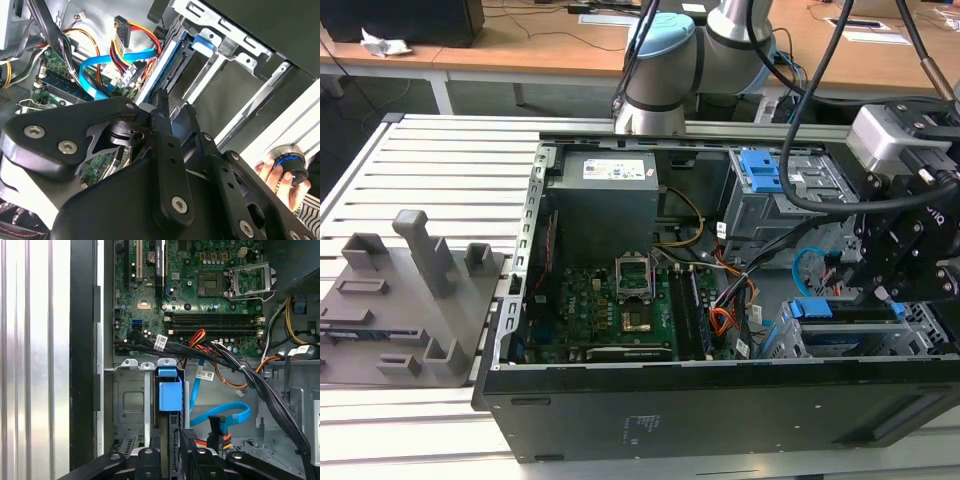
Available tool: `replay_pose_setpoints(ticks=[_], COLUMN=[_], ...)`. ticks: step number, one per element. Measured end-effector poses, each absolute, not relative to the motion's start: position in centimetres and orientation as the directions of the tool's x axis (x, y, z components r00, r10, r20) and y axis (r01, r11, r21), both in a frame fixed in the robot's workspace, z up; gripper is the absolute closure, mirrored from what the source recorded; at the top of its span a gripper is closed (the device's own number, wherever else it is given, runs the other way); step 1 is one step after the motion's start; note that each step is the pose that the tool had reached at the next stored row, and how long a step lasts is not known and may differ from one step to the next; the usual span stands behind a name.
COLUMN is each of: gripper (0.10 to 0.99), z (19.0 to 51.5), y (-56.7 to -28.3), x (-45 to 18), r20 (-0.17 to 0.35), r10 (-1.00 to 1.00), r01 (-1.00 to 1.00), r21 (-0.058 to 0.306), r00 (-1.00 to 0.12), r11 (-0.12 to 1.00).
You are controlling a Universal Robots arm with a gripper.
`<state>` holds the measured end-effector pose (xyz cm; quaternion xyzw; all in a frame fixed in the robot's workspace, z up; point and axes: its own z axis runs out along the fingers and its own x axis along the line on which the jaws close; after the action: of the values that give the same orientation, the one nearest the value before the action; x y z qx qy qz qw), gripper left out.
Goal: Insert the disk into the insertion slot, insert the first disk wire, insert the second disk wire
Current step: 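Insert the first disk wire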
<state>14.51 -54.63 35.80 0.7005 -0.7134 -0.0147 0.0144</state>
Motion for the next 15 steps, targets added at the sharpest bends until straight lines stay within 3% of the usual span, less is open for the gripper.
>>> replay_pose_setpoints(ticks=[15], gripper=[0.784], z=[36.9], y=[-54.3], x=[14.5], r20=[0.001], r10=[-1.0], r01=[-0.999], r21=[0.041], r00=[-0.018], r11=[0.018])
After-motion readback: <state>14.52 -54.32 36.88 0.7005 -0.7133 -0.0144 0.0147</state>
